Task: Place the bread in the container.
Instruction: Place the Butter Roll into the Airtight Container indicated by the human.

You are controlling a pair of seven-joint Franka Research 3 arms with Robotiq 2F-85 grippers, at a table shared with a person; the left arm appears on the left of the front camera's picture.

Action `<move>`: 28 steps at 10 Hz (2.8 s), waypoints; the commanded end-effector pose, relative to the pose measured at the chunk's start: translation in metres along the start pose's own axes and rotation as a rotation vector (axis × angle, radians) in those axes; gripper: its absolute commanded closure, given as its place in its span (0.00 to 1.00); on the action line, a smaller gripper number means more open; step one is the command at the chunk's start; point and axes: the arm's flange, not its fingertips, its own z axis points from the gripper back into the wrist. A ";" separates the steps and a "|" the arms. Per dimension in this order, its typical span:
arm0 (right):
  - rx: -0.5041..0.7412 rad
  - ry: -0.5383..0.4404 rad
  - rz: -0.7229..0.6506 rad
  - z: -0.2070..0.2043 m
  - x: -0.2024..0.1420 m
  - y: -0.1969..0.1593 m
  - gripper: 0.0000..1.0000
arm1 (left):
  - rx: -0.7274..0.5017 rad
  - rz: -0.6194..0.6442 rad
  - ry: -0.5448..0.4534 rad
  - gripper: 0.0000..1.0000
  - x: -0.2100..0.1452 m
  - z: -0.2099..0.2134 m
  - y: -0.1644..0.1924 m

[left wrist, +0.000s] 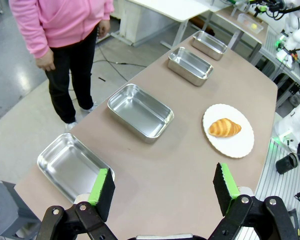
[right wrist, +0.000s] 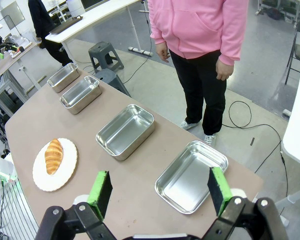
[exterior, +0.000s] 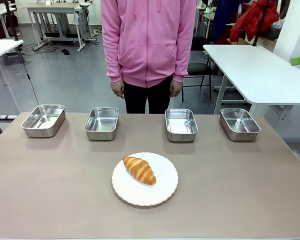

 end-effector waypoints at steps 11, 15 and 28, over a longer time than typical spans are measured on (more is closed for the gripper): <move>0.006 -0.010 0.002 -0.001 0.000 0.002 0.00 | 0.000 -0.005 -0.002 0.00 0.001 0.001 -0.001; 0.006 -0.010 0.002 -0.001 0.000 0.002 0.00 | 0.000 -0.005 -0.002 0.00 0.001 0.001 -0.001; 0.006 -0.010 0.002 -0.001 0.000 0.002 0.00 | 0.000 -0.005 -0.002 0.00 0.001 0.001 -0.001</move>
